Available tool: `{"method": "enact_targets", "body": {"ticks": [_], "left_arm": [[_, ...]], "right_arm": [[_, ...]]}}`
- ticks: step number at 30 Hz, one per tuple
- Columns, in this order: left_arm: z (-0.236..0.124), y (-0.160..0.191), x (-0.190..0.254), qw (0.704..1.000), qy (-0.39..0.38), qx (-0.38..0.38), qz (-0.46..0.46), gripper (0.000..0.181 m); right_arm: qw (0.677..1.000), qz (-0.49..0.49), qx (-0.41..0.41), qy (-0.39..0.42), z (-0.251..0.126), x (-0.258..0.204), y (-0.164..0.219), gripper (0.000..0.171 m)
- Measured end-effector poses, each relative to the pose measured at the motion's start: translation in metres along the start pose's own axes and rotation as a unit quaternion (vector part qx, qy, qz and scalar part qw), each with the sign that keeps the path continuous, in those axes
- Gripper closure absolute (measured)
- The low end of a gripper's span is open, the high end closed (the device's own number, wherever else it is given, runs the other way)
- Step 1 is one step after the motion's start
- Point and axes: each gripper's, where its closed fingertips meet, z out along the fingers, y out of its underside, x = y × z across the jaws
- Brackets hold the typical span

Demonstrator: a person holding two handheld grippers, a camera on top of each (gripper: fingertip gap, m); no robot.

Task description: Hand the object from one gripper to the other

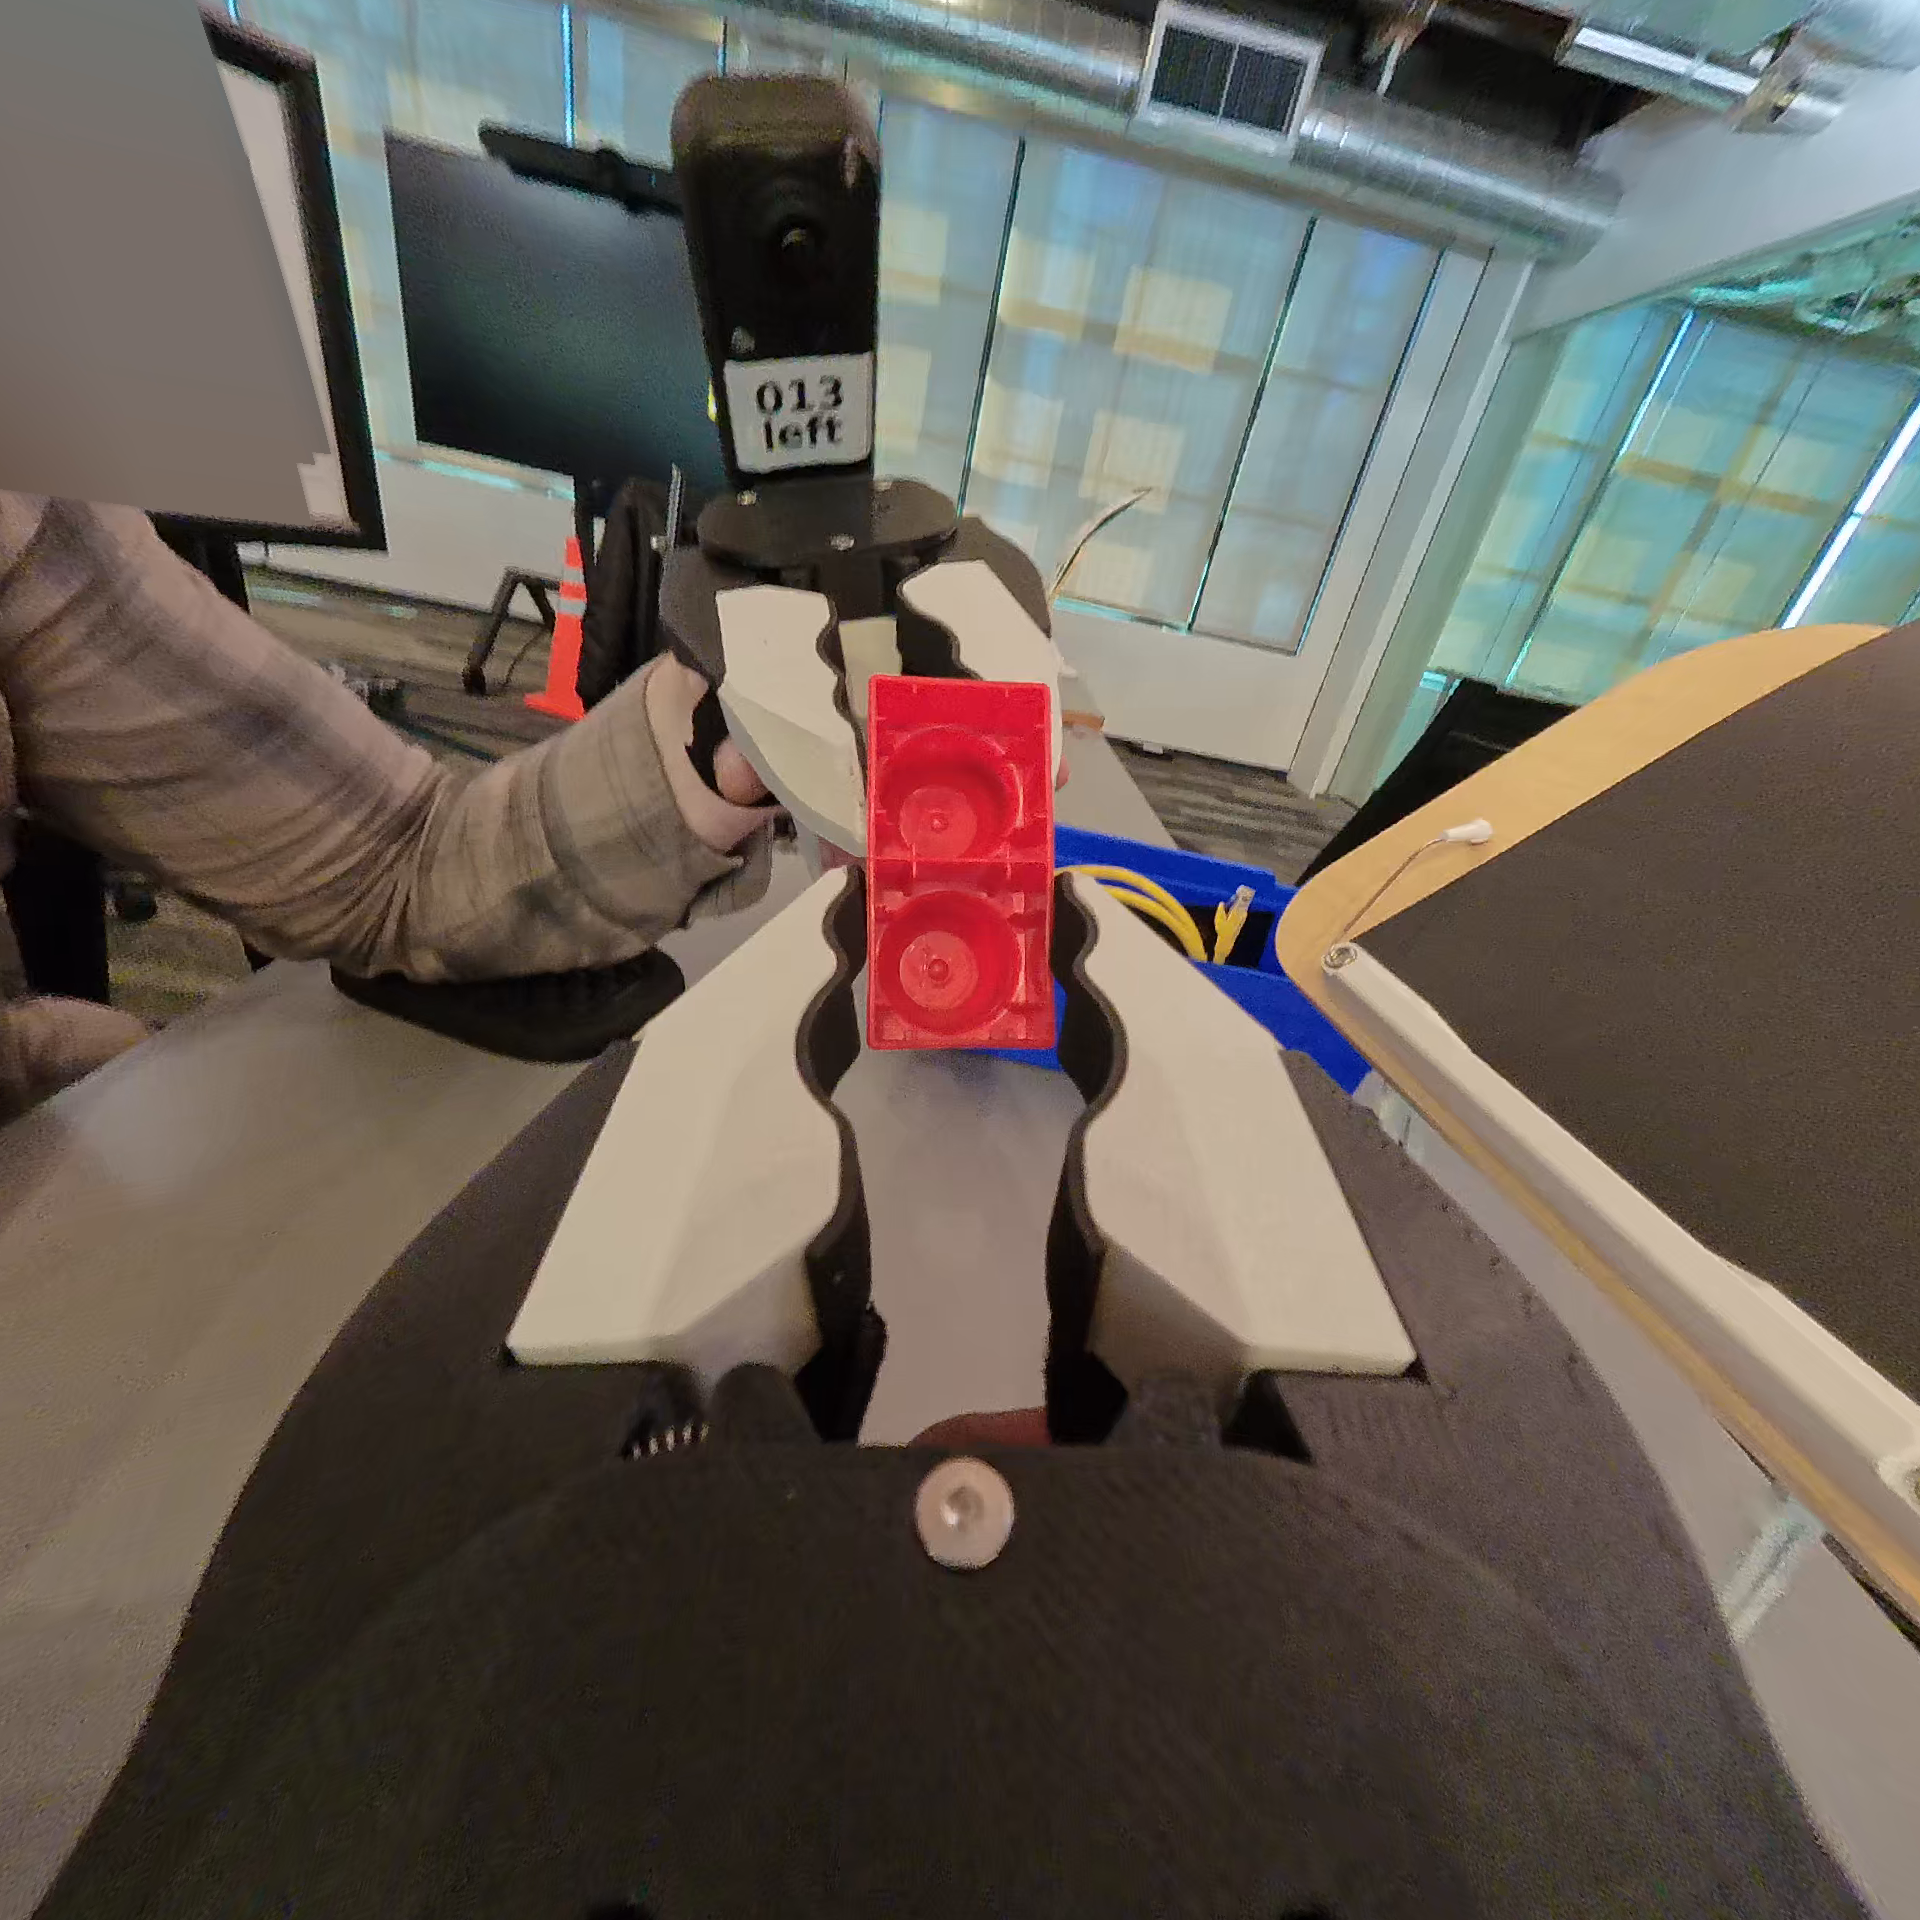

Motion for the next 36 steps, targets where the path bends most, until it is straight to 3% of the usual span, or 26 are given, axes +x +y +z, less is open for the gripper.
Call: {"method": "enact_targets", "body": {"ticks": [4, 14, 22, 34, 36], "left_arm": [[-0.002, -0.005, -0.006, 1.0, -0.005, 0.025, -0.01, 0.129], [0.019, -0.015, -0.002, 0.99, 0.014, 0.122, -0.075, 0.136], [0.015, -0.028, -0.011, 0.966, 0.007, 0.22, -0.138, 0.151], [0.015, -0.027, -0.014, 0.967, -0.005, 0.22, -0.125, 0.152], [0.014, -0.025, -0.015, 0.972, -0.011, 0.207, -0.112, 0.152]], "right_arm": [[0.996, 0.028, 0.088, 0.015, -0.01, 0.01, -0.023, 0.138], [0.973, 0.076, 0.219, 0.007, -0.011, 0.017, -0.042, 0.139], [0.965, 0.089, 0.246, 0.006, -0.009, 0.019, -0.043, 0.139], [0.967, 0.09, 0.24, 0.009, -0.008, 0.021, -0.04, 0.138], [0.971, 0.085, 0.222, 0.013, -0.007, 0.021, -0.038, 0.131]]}}
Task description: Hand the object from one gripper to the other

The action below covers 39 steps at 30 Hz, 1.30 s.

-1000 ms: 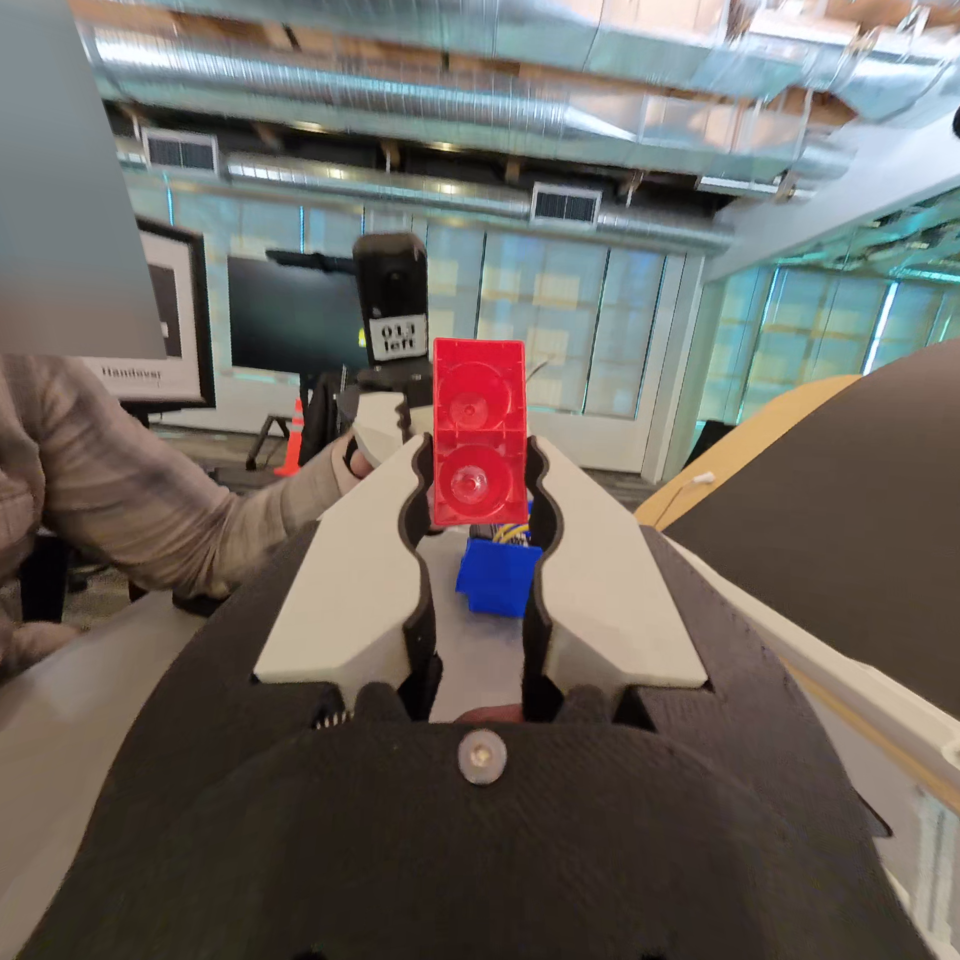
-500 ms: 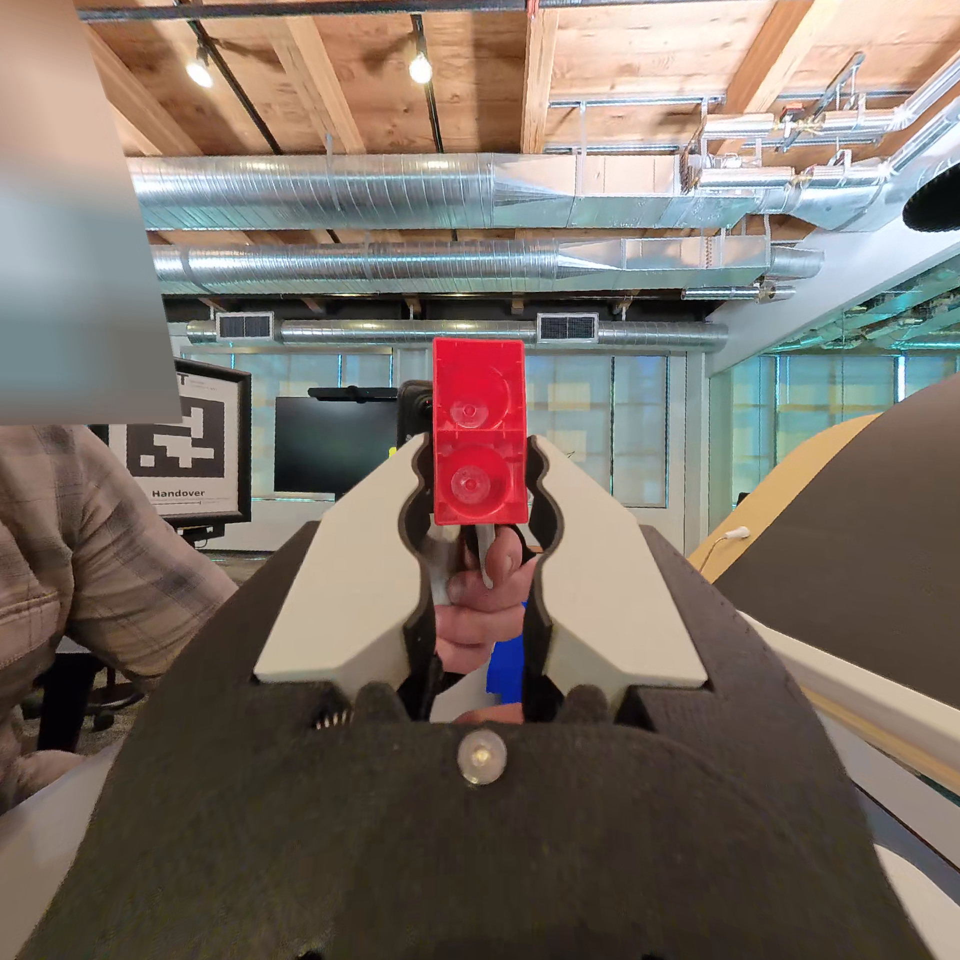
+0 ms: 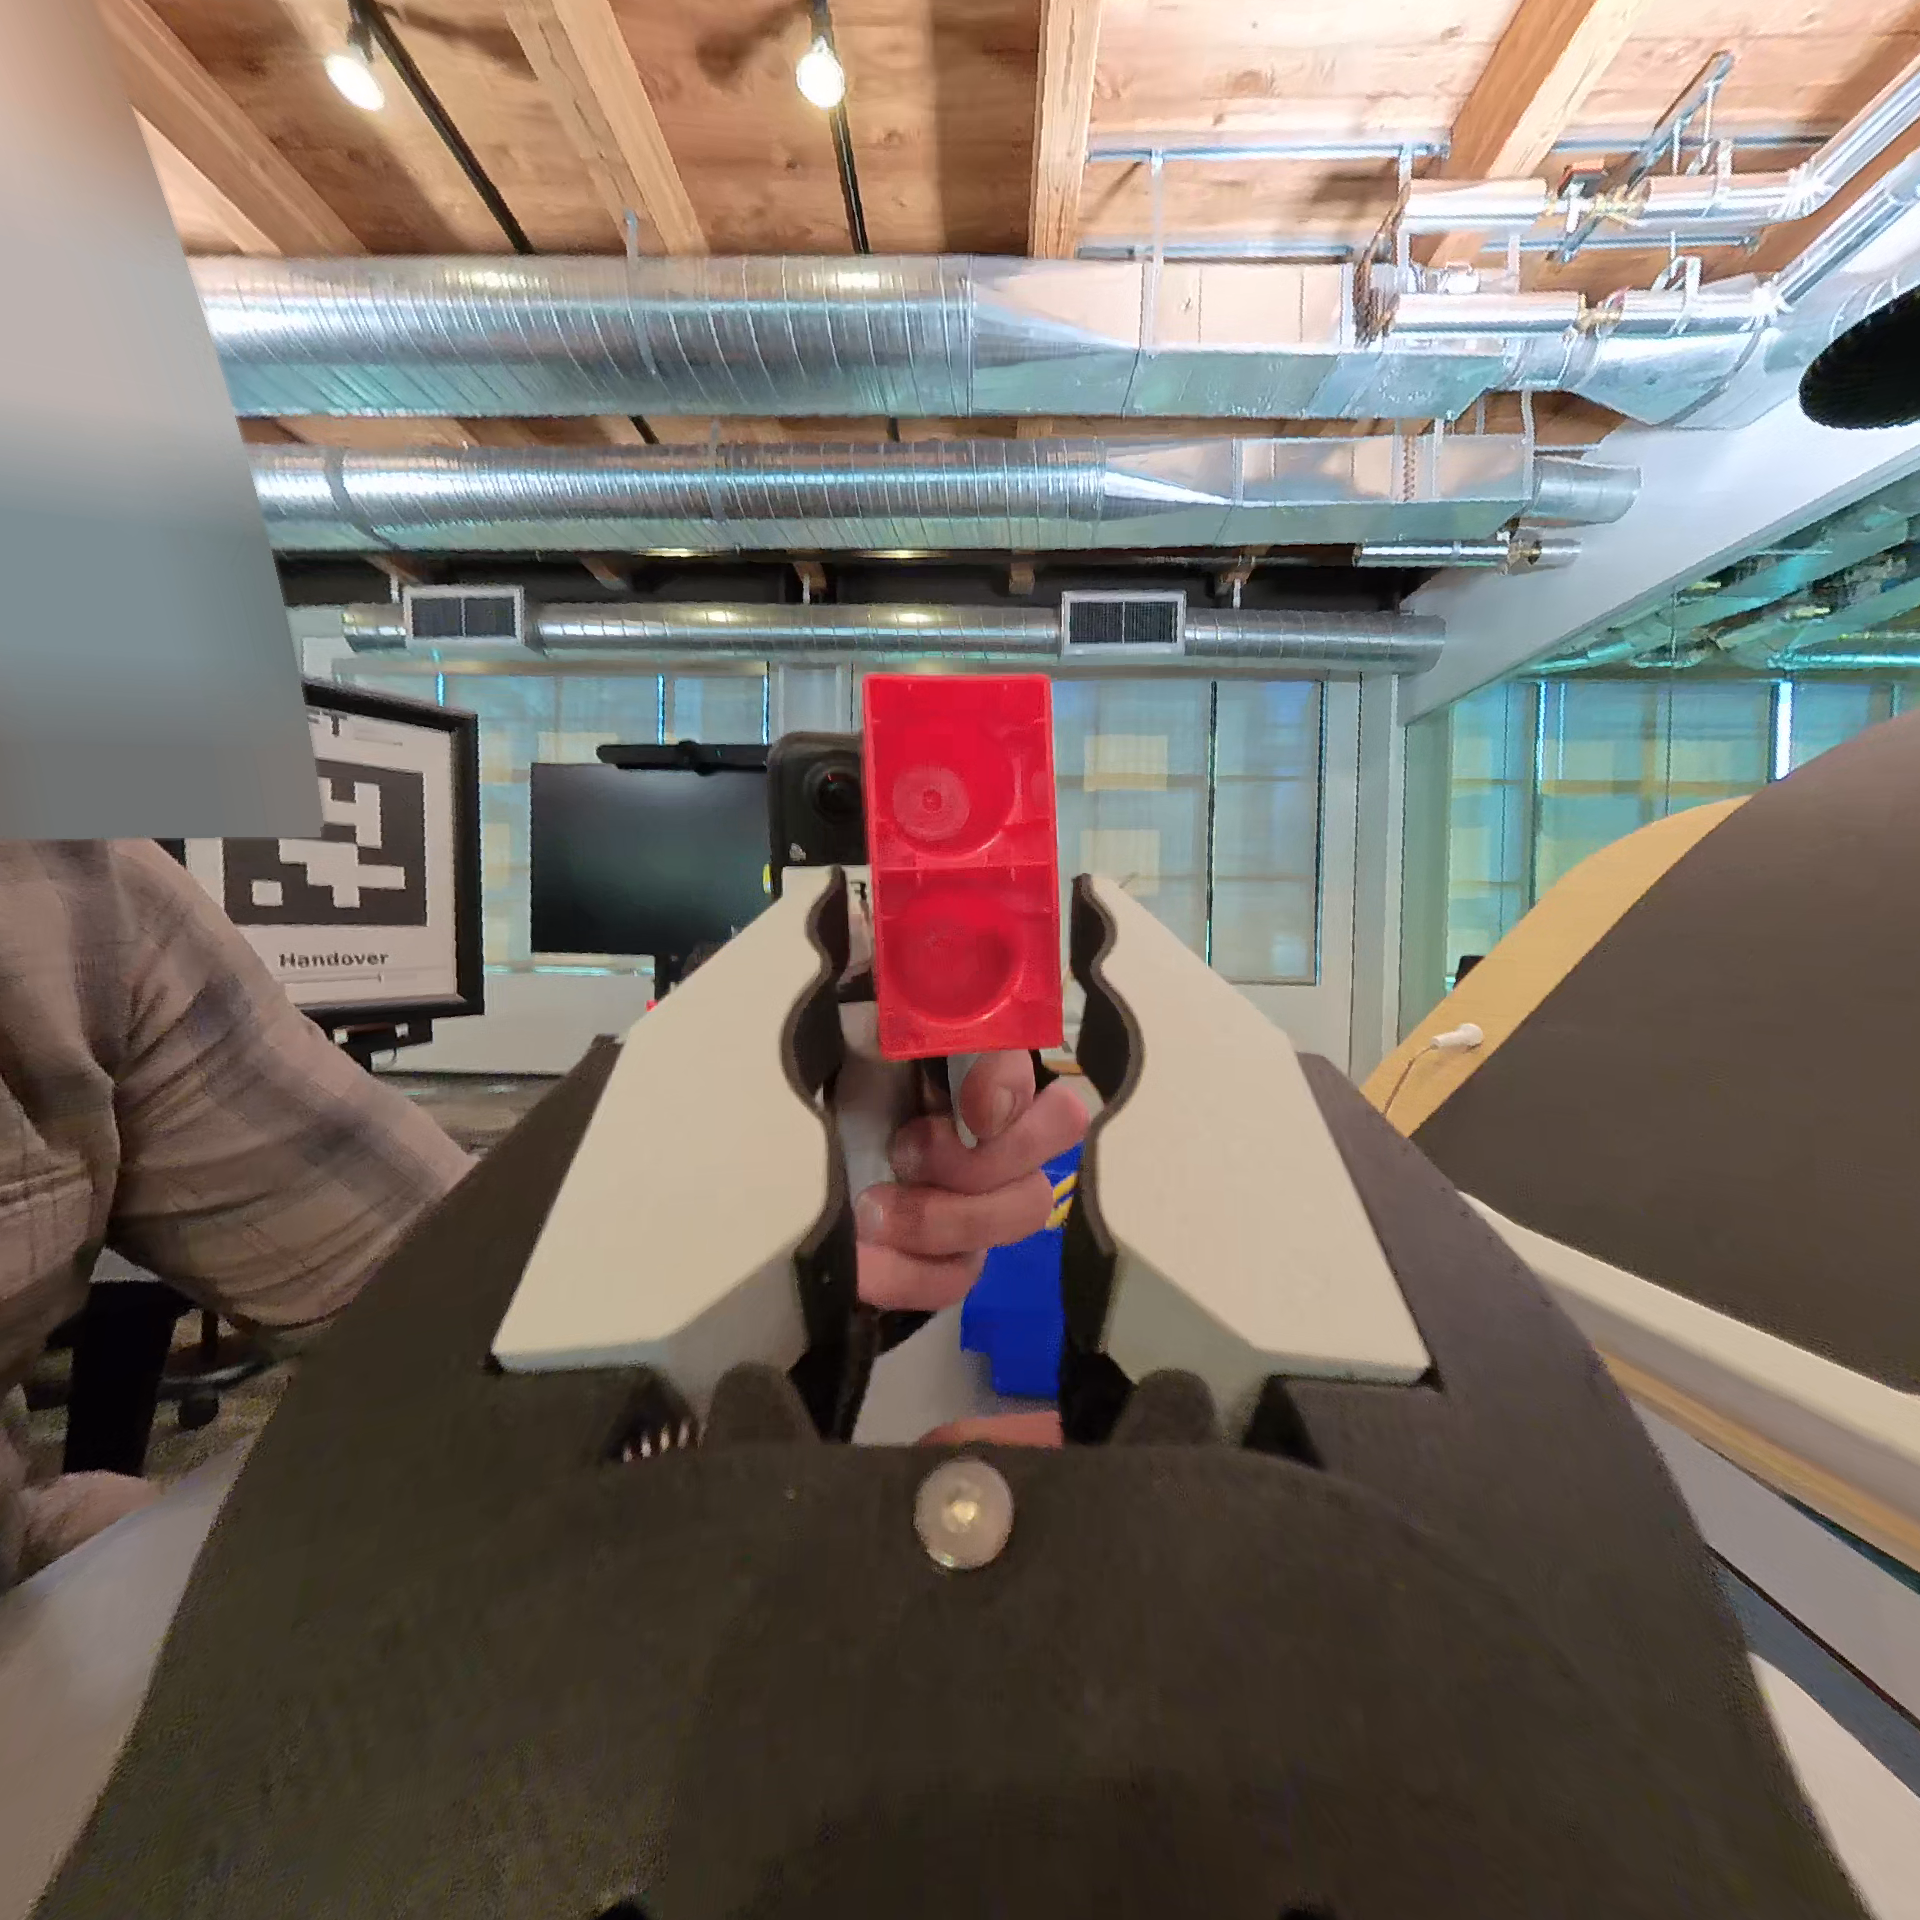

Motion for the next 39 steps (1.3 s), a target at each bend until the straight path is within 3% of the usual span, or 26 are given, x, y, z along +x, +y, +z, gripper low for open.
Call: {"method": "enact_targets", "body": {"ticks": [4, 8, 12, 14, 18, 24, 39], "left_arm": [[-0.006, -0.001, -0.009, 0.998, -0.026, -0.035, 0.045, 0.152], [-0.017, -0.001, -0.037, 0.976, -0.133, -0.092, 0.146, 0.152], [-0.031, -0.008, -0.067, 0.916, -0.28, -0.132, 0.257, 0.153], [-0.036, -0.011, -0.075, 0.868, -0.344, -0.147, 0.327, 0.153], [-0.032, -0.012, -0.07, 0.814, -0.371, -0.151, 0.421, 0.153], [-0.027, -0.01, -0.063, 0.804, -0.369, -0.147, 0.443, 0.153], [-0.022, -0.013, -0.053, 0.81, -0.351, -0.13, 0.452, 0.153]], "right_arm": [[0.998, -0.038, -0.038, 0.024, -0.009, 0.004, -0.007, 0.12], [0.981, -0.113, -0.125, 0.091, -0.017, 0.014, -0.019, 0.118], [0.957, -0.14, -0.185, 0.175, -0.012, 0.027, -0.032, 0.112], [0.951, -0.126, -0.196, 0.202, -0.001, 0.031, -0.03, 0.11], [0.938, -0.132, -0.231, 0.222, 0.025, 0.031, -0.006, 0.106], [0.929, -0.144, -0.223, 0.257, 0.024, 0.043, -0.001, 0.121], [0.951, -0.106, -0.182, 0.226, 0.02, 0.04, -0.002, 0.128]]}}
